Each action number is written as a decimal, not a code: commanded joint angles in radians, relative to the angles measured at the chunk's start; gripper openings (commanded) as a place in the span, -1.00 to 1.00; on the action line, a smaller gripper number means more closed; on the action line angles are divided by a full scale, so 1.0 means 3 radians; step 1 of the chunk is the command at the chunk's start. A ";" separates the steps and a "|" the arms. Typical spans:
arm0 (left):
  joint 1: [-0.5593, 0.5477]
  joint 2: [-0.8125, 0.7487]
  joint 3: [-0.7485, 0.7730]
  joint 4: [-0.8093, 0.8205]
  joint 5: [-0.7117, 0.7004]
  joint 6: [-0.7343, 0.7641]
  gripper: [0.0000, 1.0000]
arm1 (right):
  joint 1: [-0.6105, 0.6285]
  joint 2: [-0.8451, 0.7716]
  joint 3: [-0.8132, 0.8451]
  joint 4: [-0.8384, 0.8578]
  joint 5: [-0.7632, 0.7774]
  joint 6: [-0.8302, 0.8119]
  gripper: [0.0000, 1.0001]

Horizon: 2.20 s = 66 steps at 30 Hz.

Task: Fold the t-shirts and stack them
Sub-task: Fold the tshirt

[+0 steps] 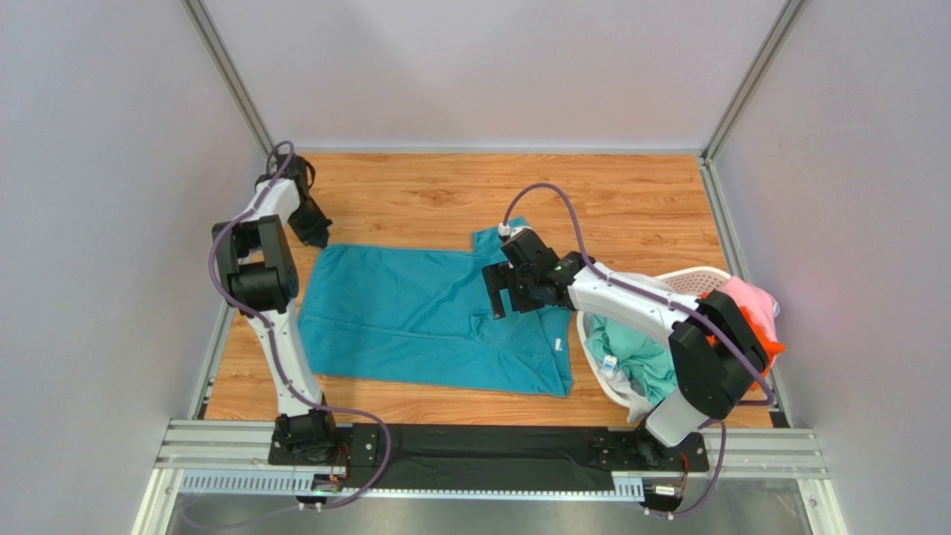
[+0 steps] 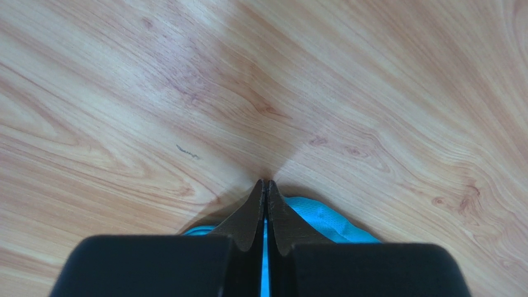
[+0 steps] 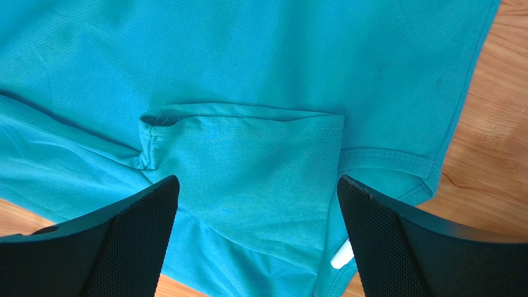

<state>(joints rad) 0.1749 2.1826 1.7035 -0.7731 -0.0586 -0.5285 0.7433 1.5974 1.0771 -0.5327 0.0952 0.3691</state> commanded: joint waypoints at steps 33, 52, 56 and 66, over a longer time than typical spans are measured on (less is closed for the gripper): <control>-0.0067 -0.1165 -0.1010 0.0220 -0.0004 0.0008 -1.00 | -0.0990 0.2548 0.3450 -0.0535 0.0485 -0.0095 1.00; -0.0067 -0.1196 -0.1092 0.0240 0.0016 0.0044 -1.00 | -0.0995 0.3138 0.3890 -0.0725 0.0440 0.0007 0.48; -0.0067 -0.1226 -0.1122 0.0235 0.0016 0.0049 -1.00 | -0.0964 0.3082 0.3799 -0.0765 0.0500 0.0023 -0.02; -0.0067 -0.1354 -0.1229 0.0286 0.0026 0.0044 -1.00 | -0.0826 0.2581 0.3283 -0.0362 0.0735 -0.0289 -1.00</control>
<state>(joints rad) 0.1585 1.8542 1.3567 -0.7109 -0.0574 -0.5179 0.4759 2.4550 2.1128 -0.6868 0.2668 0.3332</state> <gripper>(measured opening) 0.006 0.007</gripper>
